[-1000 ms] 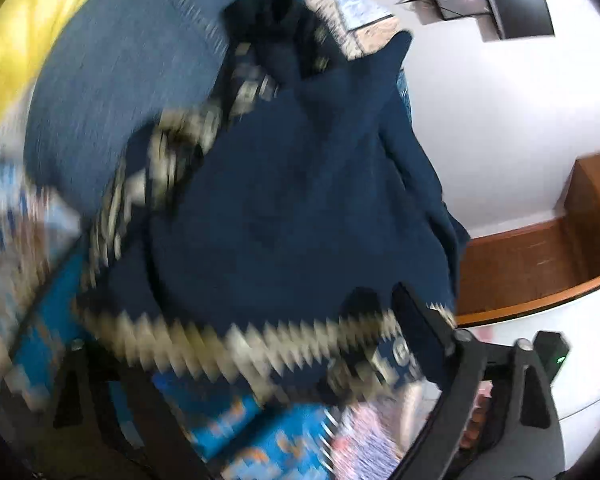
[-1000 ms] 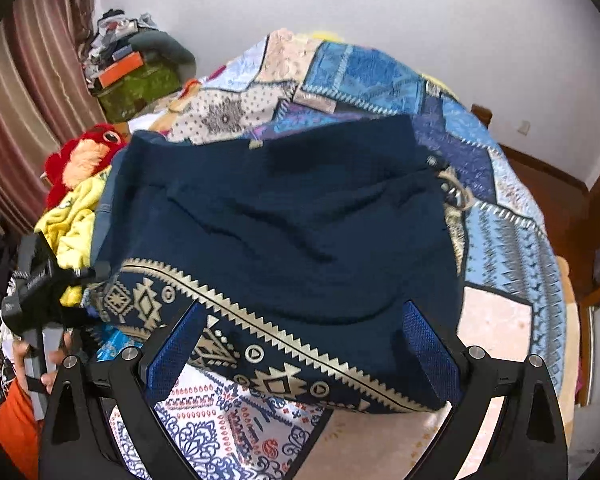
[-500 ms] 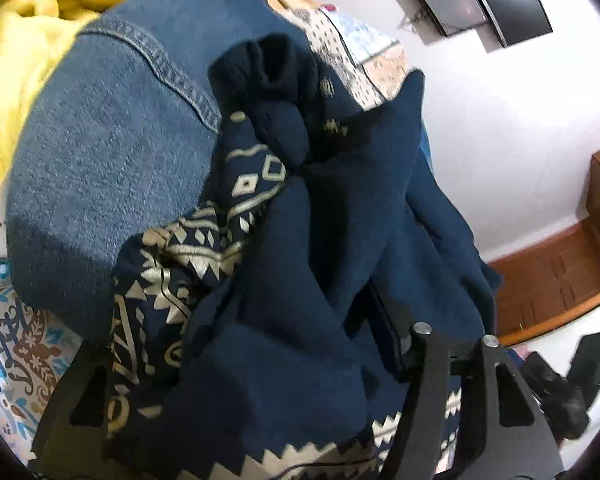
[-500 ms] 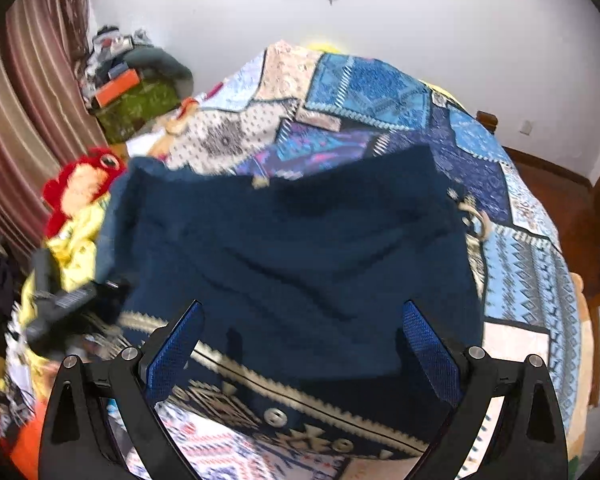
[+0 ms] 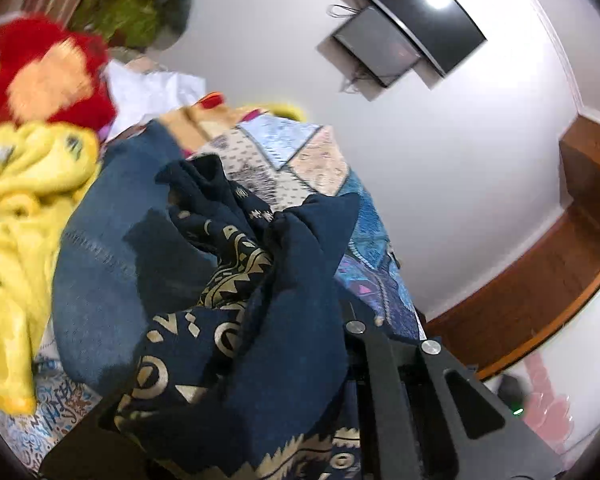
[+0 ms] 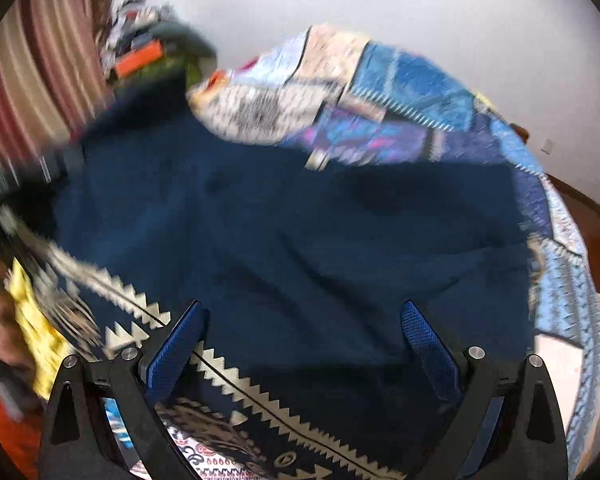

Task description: Fold large clothes

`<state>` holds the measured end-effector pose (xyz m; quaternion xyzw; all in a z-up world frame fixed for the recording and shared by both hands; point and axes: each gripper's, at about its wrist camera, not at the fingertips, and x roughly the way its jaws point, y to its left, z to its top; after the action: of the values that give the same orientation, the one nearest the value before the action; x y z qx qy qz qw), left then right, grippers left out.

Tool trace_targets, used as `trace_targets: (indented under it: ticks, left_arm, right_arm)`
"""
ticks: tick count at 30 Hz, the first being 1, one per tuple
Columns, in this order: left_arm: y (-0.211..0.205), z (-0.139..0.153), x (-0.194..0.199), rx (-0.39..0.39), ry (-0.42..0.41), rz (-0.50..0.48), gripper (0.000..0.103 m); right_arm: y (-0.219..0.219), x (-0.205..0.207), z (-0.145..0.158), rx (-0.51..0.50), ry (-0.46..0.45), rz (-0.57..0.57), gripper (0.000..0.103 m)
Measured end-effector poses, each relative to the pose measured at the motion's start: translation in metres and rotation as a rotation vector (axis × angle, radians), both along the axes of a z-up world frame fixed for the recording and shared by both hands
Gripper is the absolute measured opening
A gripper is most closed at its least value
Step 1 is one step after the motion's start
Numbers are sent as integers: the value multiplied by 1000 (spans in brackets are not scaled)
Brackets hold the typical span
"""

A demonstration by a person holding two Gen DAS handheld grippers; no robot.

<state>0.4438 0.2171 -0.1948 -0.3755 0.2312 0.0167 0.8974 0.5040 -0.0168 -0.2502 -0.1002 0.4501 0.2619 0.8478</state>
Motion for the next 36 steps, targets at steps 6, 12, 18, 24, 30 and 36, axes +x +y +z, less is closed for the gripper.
trace_targets:
  ticks: [6, 12, 18, 24, 30, 36]
  left_arm:
    - [-49, 35, 30, 148, 45, -76, 12]
    - [-134, 69, 58, 298, 8, -218, 12]
    - [-235, 56, 69, 447, 23, -441, 12]
    - [-280, -13, 73, 569, 233, -650, 13]
    - [-281, -25, 46, 611, 274, -786, 39]
    - [-279, 9, -1, 604, 237, -831, 60]
  right_arm:
    - [-5, 2, -8, 9, 52, 34, 100]
    - [-94, -4, 20, 144, 74, -84, 100]
    - [-204, -8, 23, 198, 95, -293, 100]
    - [-263, -20, 17, 195, 132, -384, 100]
    - [-263, -38, 20, 162, 118, -348, 100]
    - [-245, -40, 33, 238, 138, -306, 100]
